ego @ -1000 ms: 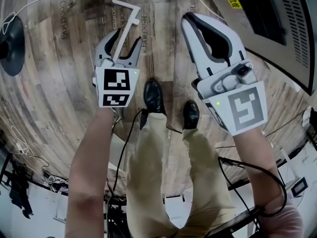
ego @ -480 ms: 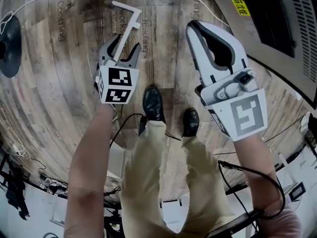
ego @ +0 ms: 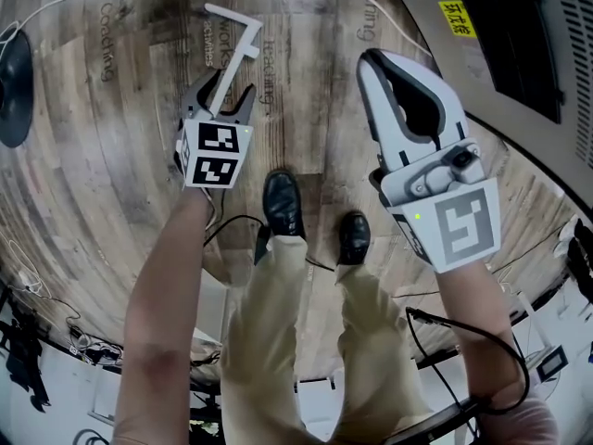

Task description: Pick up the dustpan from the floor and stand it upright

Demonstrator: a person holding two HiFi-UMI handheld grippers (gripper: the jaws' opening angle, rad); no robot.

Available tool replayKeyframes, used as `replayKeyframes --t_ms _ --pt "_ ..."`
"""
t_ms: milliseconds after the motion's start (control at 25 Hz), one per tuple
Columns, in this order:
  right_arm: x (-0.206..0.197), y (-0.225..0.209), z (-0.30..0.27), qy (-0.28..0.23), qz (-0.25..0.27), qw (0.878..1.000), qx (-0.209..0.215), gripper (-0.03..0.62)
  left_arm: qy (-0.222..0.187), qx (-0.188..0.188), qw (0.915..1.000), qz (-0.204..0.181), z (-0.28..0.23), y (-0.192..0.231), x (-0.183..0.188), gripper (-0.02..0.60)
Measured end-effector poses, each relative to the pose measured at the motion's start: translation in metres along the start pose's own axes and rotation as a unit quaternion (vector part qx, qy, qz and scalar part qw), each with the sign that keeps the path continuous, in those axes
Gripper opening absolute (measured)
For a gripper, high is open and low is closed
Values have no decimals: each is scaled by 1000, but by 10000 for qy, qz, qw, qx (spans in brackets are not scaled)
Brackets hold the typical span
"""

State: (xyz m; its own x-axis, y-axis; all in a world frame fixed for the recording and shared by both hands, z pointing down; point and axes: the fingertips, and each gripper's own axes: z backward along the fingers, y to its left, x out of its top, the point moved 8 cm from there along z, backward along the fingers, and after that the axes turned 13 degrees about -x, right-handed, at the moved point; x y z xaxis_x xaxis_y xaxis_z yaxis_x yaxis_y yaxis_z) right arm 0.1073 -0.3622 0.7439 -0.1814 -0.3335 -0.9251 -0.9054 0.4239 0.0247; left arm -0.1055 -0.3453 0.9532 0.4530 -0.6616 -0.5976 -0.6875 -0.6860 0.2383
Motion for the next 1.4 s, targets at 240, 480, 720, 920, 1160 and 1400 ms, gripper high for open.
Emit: replayKeyframes --t_ms 240,480,720,920,1160,1400 --pt "-9 -6 3 87 12 10000 9 17 286 1 9996 13 -16 3 -15 244" --pt "-17 -13 9 127 7 9999 -30 17 526 10 9986 97 -27 8 -24 244" --pt "-23 -21 16 122 -11 9999 -106 17 686 -43 9974 196 -37 10 -36 252" --pt "-28 -29 23 146 -11 9998 -164 17 929 19 9951 332 -41 12 -50 250" --pt "-33 -32 27 145 -27 9997 -176 18 1083 321 9930 348 -41 20 -55 126" --pt "-30 -35 33 136 -3 9998 -160 17 1224 361 9909 431 -39 22 -56 87"
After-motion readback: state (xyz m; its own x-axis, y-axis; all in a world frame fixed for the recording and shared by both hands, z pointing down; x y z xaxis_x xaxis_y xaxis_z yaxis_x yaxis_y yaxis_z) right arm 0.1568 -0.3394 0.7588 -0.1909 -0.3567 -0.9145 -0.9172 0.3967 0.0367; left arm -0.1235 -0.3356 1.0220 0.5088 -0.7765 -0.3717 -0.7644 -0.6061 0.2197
